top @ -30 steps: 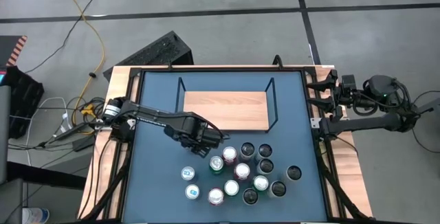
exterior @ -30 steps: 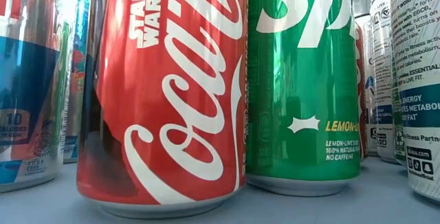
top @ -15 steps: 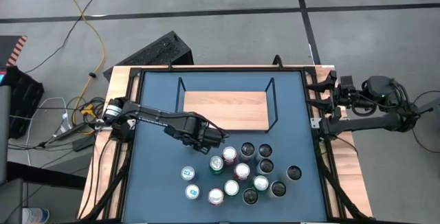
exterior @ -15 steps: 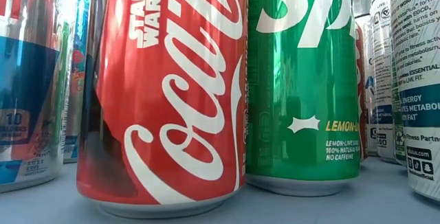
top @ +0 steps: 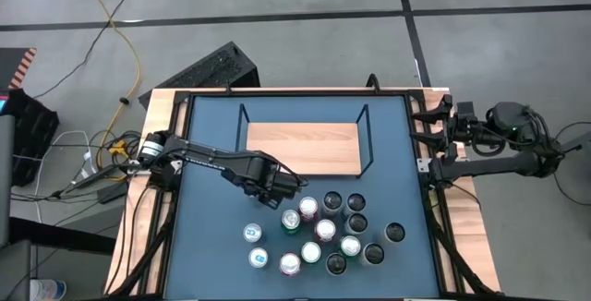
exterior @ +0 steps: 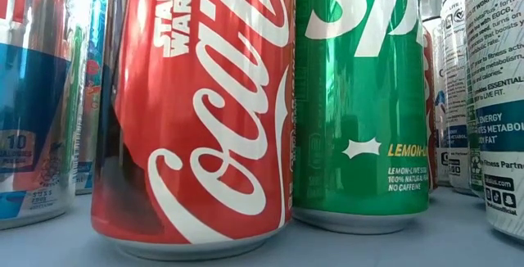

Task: Place canned beverage on shelf
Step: Put the top blue soda can on the shelf

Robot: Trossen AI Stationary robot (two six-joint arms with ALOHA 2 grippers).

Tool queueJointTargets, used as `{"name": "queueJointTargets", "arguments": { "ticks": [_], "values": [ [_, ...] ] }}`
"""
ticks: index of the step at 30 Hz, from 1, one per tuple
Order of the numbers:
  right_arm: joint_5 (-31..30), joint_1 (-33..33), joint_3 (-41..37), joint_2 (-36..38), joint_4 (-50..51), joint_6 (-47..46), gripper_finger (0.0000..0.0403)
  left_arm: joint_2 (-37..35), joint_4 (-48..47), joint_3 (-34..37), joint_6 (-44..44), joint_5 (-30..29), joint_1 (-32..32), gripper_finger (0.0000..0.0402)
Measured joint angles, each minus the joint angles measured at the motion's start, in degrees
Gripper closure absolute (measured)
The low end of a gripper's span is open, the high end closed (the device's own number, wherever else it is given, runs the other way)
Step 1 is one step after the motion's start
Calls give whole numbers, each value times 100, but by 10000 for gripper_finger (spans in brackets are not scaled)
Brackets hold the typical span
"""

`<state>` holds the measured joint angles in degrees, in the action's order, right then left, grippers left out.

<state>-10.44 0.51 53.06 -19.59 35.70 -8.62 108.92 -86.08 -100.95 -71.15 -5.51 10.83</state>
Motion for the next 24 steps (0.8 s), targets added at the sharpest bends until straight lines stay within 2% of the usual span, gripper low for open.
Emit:
{"name": "queueJointTargets", "arguments": {
  "ticks": [7,18,24],
  "values": [
    [-2,0,0,-1,0,0,142,0,-8,0,-188,77,-2,94],
    [-2,0,0,-2,9,0,142,-7,165,60,-255,-35,-2,92],
    [-2,-2,0,0,57,0,142,-7,511,616,-219,394,-4,92]
  ]
}}
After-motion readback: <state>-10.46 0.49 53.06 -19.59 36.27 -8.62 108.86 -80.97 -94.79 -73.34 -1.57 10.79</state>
